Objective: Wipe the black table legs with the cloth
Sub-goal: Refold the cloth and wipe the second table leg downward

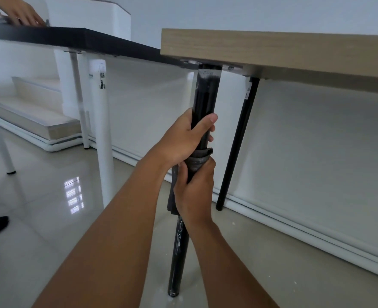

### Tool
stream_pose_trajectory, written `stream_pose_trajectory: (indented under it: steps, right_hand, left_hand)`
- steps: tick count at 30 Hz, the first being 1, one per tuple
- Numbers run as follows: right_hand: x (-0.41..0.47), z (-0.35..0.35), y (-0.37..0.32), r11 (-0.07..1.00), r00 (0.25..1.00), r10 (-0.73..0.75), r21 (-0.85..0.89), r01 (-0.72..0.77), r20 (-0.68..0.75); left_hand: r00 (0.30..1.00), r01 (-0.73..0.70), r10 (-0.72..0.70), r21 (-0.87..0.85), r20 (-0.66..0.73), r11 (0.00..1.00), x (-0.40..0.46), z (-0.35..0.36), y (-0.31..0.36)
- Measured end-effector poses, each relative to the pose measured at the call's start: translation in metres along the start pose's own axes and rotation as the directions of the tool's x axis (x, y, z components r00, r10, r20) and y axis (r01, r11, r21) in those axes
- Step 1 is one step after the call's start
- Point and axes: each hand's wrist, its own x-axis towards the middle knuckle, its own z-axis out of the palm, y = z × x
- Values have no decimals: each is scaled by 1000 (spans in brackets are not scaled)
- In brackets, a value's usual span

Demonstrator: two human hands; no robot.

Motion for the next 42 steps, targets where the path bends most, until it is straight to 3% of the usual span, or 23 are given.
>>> stream_pose_trajectory:
  steps: [5,12,20,27,32,42]
  right_hand:
    - [5,0,0,998,998,57,40,-57,7]
    - [15,-1,-3,997,997,-81,-5,81,-5]
    - [-23,1,33,998,997,63,5,-63,41]
    - [3,-3,11,999,999,-40,24,40,37]
    - [-8,2,27,998,1000,1,-60,-1,1]
    - [-13,10,30,998,996,68,-13,-68,-54]
  left_hand:
    - [998,19,-19,-1,63,1000,-2,-5,0]
    - [996,21,-21,-3,88,1000,-2,-9,-3]
    - [994,-5,4,10,106,1000,-5,-9,-3]
    - [990,-46,45,1,136,999,-3,-12,-7]
    - [991,-48,51,-22,125,999,-4,-13,-7]
    - [990,-57,54,21,130,998,-5,-12,-7]
